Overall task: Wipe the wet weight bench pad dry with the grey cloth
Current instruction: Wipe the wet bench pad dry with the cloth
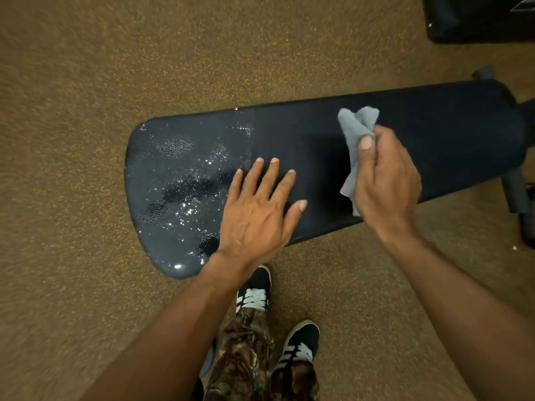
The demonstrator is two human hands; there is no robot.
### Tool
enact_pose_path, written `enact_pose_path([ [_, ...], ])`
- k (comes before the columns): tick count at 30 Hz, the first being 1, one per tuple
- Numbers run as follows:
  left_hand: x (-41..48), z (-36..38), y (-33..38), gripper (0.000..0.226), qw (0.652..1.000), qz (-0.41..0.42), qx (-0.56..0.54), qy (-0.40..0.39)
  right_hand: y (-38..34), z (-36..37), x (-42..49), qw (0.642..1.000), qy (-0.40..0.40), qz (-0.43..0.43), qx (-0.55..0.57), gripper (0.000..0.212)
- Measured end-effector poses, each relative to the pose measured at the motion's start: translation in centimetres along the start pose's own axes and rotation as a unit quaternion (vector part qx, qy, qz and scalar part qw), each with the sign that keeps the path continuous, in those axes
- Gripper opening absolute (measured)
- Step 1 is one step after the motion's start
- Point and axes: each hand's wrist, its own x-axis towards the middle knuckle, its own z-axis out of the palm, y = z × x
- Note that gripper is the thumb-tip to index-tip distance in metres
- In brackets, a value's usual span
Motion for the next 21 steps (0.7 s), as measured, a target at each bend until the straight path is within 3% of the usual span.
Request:
enact_pose_path([
  [3, -1.0, -0.3, -0.6, 0.058, 1.000, -0.009, -0.010, 0.013, -1.9, 1.3, 0.8, 0.989, -0.126, -0.064, -0.033, 0.063],
  [4, -1.4, -0.4, -0.8, 0.057, 1.000, -0.017, -0.017, 0.016, -2.4, 1.7, 0.8, 0.987, -0.135, -0.078, -0.033, 0.071],
  [6, -2.2, -0.6, -0.9, 0.057, 0.999, -0.032, -0.025, 0.010, -3.1, 2.3, 0.6, 0.992, -0.071, -0.105, 0.001, 0.063],
  [8, -2.8, -0.5, -0.7, 0.056, 0.999, -0.038, -0.027, 0.001, -3.2, 2.8, 0.4, 0.988, -0.006, -0.150, 0.020, 0.036],
  [10, -3.1, -0.2, 0.1, 0.056, 0.999, -0.036, -0.032, 0.001, -2.2, 3.7, 0.2, 0.979, -0.059, -0.187, -0.049, 0.030],
  [13, -3.0, 0.3, 1.5, 0.053, 0.999, -0.040, -0.034, 0.006, -0.2, 4.8, 0.0, 0.938, -0.177, -0.227, -0.192, 0.045],
  [21, -1.9, 1.8, 4.2, 0.062, 0.990, -0.133, -0.034, 0.018, 2.5, 5.2, 1.8, 0.877, -0.260, -0.284, -0.288, 0.068],
])
